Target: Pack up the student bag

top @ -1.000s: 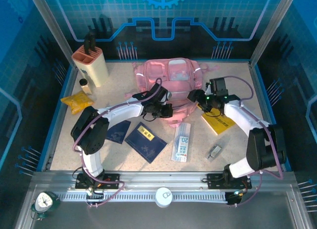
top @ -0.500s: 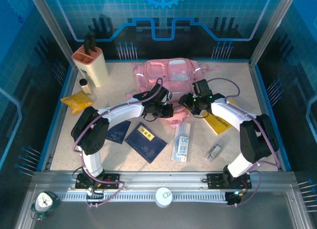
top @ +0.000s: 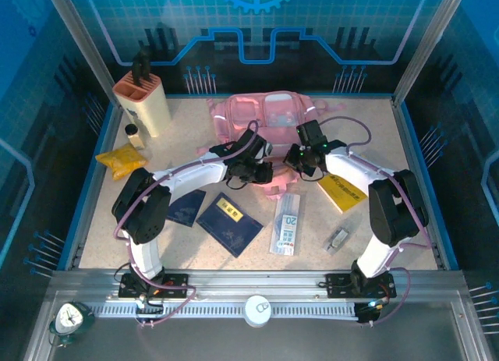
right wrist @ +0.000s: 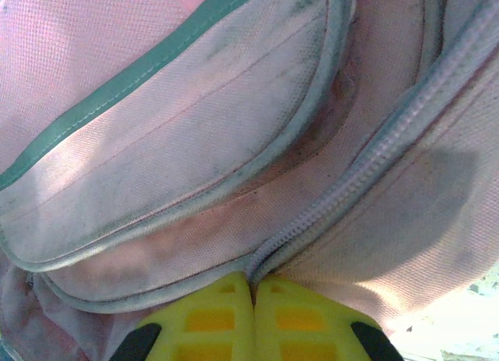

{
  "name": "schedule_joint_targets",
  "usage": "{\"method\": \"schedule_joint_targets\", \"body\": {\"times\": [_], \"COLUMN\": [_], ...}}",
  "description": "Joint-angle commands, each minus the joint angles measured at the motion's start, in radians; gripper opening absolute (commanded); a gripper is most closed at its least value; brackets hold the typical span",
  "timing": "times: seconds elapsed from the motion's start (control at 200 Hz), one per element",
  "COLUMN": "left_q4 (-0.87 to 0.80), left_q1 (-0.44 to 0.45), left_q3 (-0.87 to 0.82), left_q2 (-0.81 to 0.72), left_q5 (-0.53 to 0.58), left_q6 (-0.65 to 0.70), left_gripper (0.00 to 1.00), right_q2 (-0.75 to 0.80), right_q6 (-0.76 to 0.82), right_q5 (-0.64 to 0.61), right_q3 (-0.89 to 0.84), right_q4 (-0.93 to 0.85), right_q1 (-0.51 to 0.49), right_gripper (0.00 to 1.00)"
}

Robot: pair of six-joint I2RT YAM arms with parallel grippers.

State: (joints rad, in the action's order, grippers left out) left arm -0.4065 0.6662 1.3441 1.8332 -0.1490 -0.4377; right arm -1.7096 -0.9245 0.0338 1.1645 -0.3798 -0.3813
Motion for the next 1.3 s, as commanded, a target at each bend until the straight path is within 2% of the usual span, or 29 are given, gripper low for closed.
{"method": "schedule_joint_targets", "body": {"times": [0.0,0.135,0.475,0.655,0.745,0.805,0.876,0.996,1.091,1.291], "left_q4": [-0.069,-0.077,-0.121,-0.074,-0.005,0.034,0.046,0.057,0.085,0.086], "left_q1": [-0.021,-0.088,-0.203,-0.221,-0.204,-0.18,-0.163,-0.149,-0.138,-0.115], "left_q3": [0.009,-0.054,-0.128,-0.112,-0.102,-0.1,-0.082,-0.062,-0.064,-0.037], "left_q2": [-0.084,-0.123,-0.135,-0.115,-0.105,-0.104,-0.093,-0.071,-0.062,-0.03], "left_q5": [0.019,-0.029,-0.046,-0.081,-0.141,-0.126,-0.109,-0.102,-0.097,-0.097], "left_q6": [0.039,0.04,0.089,0.051,-0.005,-0.019,-0.028,-0.046,-0.056,-0.06], "left_gripper": [0.0,0.0,0.0,0.0,0.0,0.0,0.0,0.0,0.0,0.0], "right_q2": [-0.001,-0.009,-0.089,-0.157,-0.17,-0.162,-0.143,-0.083,-0.027,0.03], "right_q6": [0.073,0.134,0.257,0.273,0.267,0.268,0.278,0.272,0.255,0.151], "right_q5": [-0.112,-0.093,-0.125,-0.123,-0.078,-0.034,0.01,0.067,0.082,0.118], "right_q3": [0.042,0.073,0.244,0.367,0.399,0.398,0.381,0.321,0.258,0.144], "right_q4": [-0.02,-0.027,-0.121,-0.183,-0.212,-0.214,-0.223,-0.255,-0.265,-0.215], "right_q1": [0.03,0.079,0.167,0.19,0.183,0.18,0.172,0.147,0.098,-0.013], "right_gripper": [0.0,0.0,0.0,0.0,0.0,0.0,0.25,0.48,0.57,0.65]}}
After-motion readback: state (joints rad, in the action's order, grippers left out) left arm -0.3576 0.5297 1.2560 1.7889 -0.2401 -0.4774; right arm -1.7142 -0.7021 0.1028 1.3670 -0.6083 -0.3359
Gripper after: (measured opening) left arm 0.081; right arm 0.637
